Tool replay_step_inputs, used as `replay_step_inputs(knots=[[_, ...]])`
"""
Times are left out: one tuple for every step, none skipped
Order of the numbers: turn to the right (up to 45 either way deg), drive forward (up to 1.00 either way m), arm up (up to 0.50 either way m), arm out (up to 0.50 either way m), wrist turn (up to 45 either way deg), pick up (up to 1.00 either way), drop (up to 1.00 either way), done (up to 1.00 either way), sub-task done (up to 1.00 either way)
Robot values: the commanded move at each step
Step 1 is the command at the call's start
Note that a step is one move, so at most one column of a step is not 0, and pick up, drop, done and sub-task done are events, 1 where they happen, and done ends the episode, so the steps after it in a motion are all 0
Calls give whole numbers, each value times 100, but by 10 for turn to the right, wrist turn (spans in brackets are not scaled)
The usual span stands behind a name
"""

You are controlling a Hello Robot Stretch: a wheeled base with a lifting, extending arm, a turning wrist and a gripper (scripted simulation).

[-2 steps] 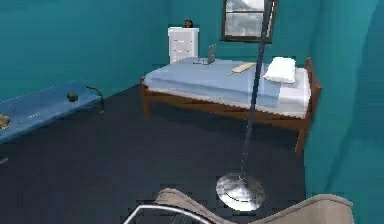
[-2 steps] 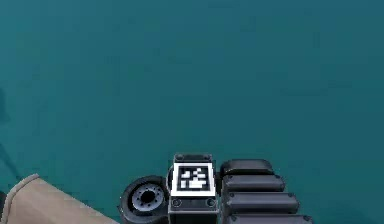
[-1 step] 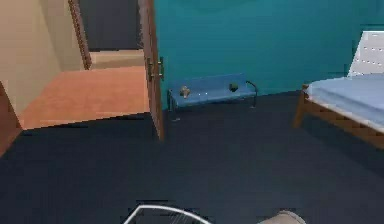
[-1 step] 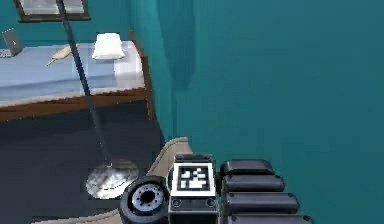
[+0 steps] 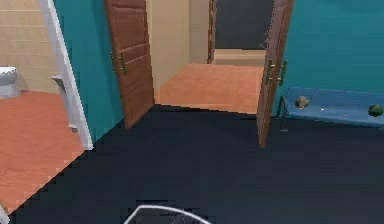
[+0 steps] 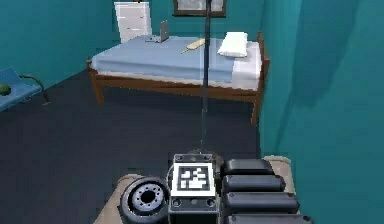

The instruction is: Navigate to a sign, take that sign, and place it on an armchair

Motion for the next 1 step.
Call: replay_step_inputs(knots=[[0, 20, 0, 0, 0, 0, 0, 0, 0]])
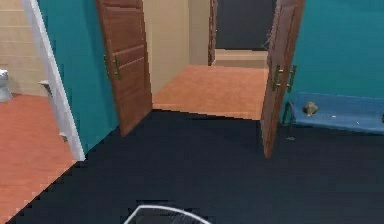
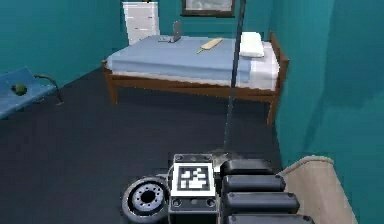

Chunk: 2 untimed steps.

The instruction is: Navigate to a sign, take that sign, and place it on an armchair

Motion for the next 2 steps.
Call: replay_step_inputs(knots=[[120, 0, 0, 0, 0, 0, 0, 0, 0], [30, 0, 0, 0, 0, 0, 0, 0, 0]])
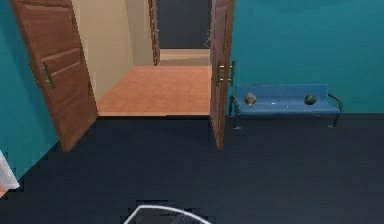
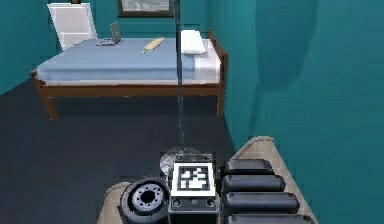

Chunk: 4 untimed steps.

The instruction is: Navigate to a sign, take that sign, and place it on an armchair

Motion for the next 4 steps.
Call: replay_step_inputs(knots=[[0, 0, 0, 32, 0, 0, 0, 0, 0], [0, 0, 0, 0, 450, 0, 0, 0, 0], [0, 0, 0, 0, 330, 0, 0, 0, 0], [0, 0, -42, 0, 0, 0, 0, 0, 0]])
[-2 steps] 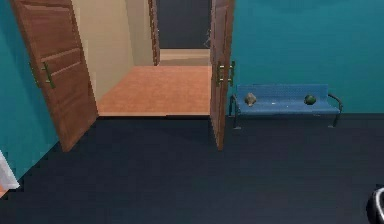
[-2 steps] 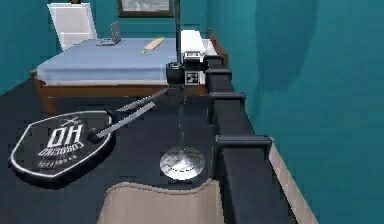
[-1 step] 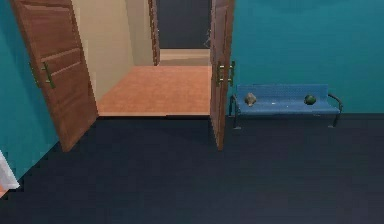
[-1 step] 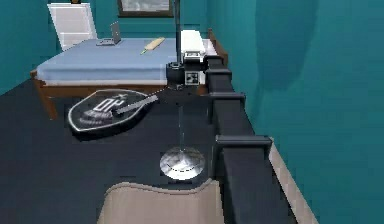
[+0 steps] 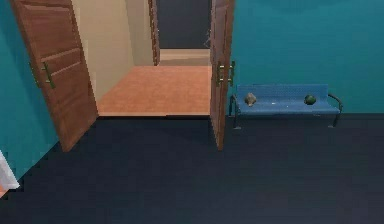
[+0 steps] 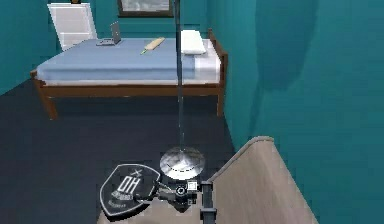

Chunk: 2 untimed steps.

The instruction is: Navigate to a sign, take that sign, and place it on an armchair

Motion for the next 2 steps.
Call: replay_step_inputs(knots=[[0, 0, -32, 0, 0, 0, 0, 0, 0], [0, 0, 0, 0, 0, 0, 100, 0, 0]])
